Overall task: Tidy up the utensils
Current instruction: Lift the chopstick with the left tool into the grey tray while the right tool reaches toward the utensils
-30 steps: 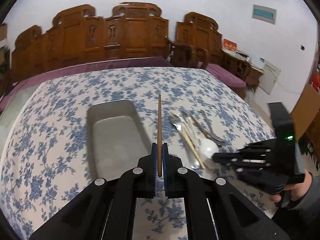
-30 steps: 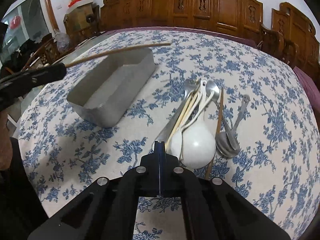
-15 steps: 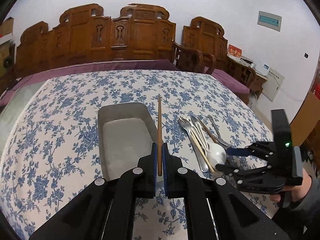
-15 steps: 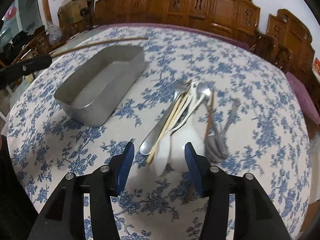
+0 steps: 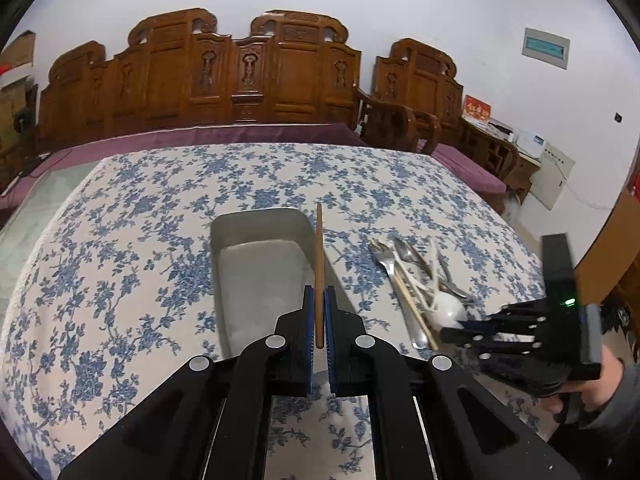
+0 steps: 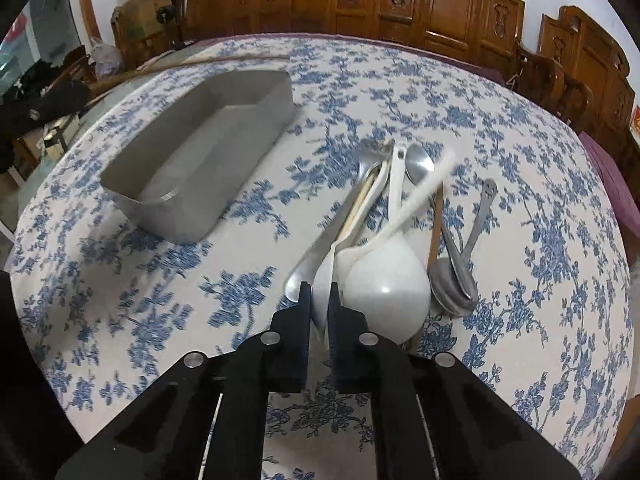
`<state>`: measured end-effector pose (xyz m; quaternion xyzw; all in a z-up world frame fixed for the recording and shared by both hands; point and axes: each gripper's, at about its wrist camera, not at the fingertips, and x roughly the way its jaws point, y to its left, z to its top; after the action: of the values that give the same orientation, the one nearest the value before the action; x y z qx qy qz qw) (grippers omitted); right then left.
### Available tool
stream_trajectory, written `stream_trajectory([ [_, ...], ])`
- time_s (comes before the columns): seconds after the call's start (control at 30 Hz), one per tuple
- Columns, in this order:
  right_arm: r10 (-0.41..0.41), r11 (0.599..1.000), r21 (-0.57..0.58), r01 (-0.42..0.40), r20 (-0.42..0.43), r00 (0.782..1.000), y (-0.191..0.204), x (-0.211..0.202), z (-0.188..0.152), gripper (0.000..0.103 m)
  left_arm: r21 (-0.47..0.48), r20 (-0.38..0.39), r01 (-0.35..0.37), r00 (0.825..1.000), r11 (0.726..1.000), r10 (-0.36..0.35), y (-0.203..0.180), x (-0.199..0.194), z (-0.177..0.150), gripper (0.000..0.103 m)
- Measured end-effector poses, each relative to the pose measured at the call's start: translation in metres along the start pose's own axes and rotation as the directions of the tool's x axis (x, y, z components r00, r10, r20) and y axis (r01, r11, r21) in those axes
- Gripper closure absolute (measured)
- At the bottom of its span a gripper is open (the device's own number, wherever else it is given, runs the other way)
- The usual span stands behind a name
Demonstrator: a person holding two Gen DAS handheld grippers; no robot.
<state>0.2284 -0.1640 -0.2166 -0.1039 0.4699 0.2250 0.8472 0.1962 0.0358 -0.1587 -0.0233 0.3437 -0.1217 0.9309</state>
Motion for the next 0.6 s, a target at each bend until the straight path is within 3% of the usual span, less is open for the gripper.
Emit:
stream_trajectory([
  [0.6,0.026,0.995,-0.095,-0.008,0.185,0.982,0.026,-0.059,0.031,0.095,0.008,-0.004,-0.112,0.994,0.994,0.112,0.014,0.015,-0.008,0.099],
])
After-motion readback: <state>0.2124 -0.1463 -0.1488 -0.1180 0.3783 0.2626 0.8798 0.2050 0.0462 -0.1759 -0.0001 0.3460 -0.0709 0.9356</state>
